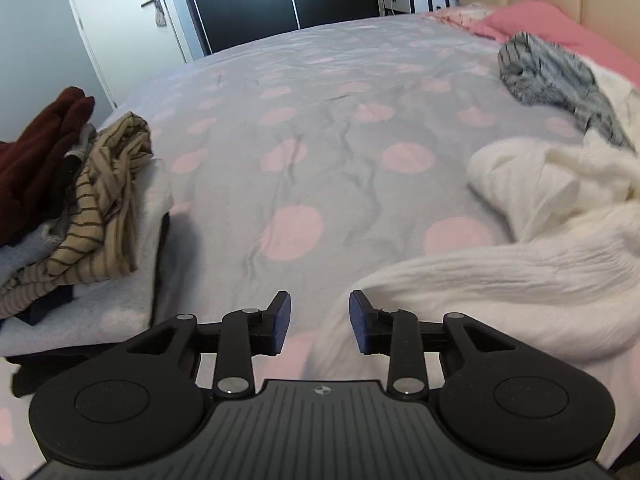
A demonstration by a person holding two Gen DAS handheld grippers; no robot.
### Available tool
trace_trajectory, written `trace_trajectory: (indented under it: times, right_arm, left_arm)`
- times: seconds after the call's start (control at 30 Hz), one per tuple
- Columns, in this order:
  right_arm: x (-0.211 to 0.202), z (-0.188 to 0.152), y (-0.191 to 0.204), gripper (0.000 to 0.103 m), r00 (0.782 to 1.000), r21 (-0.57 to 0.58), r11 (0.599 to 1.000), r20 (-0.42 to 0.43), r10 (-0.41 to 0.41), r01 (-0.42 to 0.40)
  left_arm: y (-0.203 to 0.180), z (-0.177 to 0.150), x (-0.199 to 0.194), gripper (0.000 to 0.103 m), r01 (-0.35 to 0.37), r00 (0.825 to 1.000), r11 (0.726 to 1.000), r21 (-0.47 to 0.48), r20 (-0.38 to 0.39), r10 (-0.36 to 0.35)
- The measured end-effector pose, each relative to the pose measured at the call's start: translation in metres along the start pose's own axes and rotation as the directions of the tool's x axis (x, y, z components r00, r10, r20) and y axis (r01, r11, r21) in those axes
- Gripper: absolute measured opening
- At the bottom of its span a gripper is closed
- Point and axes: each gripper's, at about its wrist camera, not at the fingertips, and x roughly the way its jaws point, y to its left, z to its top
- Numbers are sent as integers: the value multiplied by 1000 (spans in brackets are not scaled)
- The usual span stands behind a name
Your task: Fold clothes
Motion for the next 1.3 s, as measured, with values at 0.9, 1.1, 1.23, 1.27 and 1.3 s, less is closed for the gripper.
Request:
trace_trajectory:
  times: [0.9, 1.1, 1.23, 1.27, 1.3]
  right_arm:
    - [16, -6, -4, 9, 999, 41, 999, -53, -7, 9]
    - [12, 6, -1, 9, 999, 76, 997, -37, 22, -19]
    - [11, 19, 0, 9, 998, 113, 993, -43, 50, -45]
    - [10, 23, 1, 9, 997, 127, 990, -46, 62, -55]
    - [10, 27, 1, 9, 996, 141, 988, -48, 73, -66]
  left_arm:
    - [-27, -44, -6, 3, 10, 997, 999, 40, -83, -7]
    - [20, -6, -25, 3, -98, 995, 995, -10, 2, 98]
    - [45, 29, -35, 2, -180, 982, 983, 30, 70, 178]
    - [51, 37, -35, 2, -198, 978, 979, 39, 77, 195]
    - [56, 46, -34, 2, -216, 974, 975, 48, 84, 211]
